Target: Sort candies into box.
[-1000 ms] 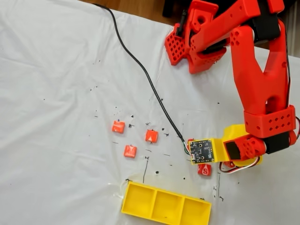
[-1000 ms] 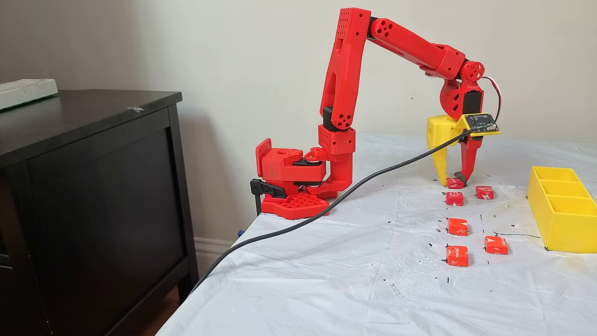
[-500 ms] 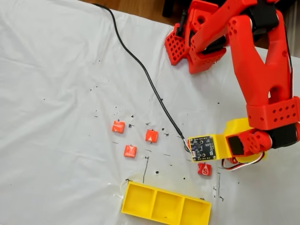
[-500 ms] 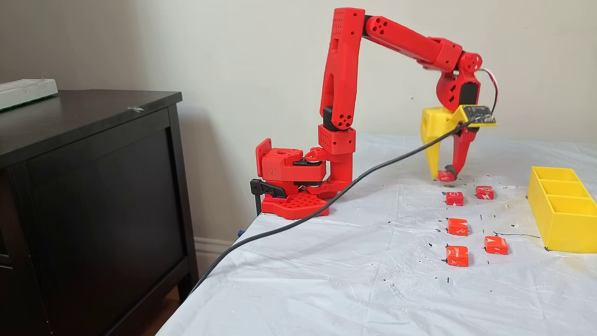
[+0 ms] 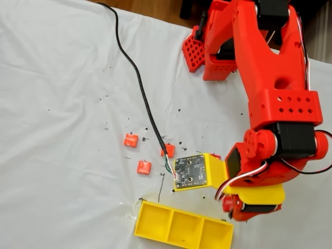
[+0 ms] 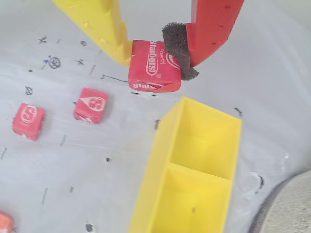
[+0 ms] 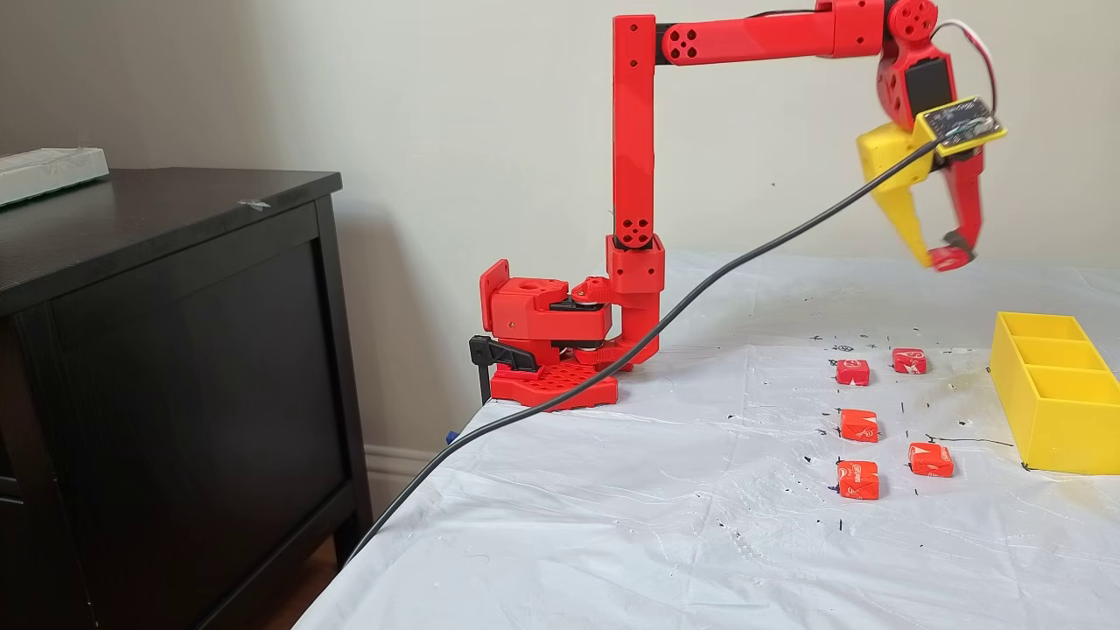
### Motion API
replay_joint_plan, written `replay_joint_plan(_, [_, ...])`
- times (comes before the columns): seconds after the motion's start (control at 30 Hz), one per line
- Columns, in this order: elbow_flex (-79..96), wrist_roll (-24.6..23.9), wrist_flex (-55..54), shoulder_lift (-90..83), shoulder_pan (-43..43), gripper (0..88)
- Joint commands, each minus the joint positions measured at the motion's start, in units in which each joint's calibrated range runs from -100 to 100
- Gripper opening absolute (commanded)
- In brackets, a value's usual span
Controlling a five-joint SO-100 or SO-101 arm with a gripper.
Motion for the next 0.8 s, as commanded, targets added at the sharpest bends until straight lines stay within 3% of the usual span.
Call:
replay_joint_plan(0.0, [-9.06, 1.27, -4.27, 1.40, 1.16, 0.2])
replay_joint_plan(0.77, [-13.70, 1.51, -13.03, 13.79, 1.70, 0.2])
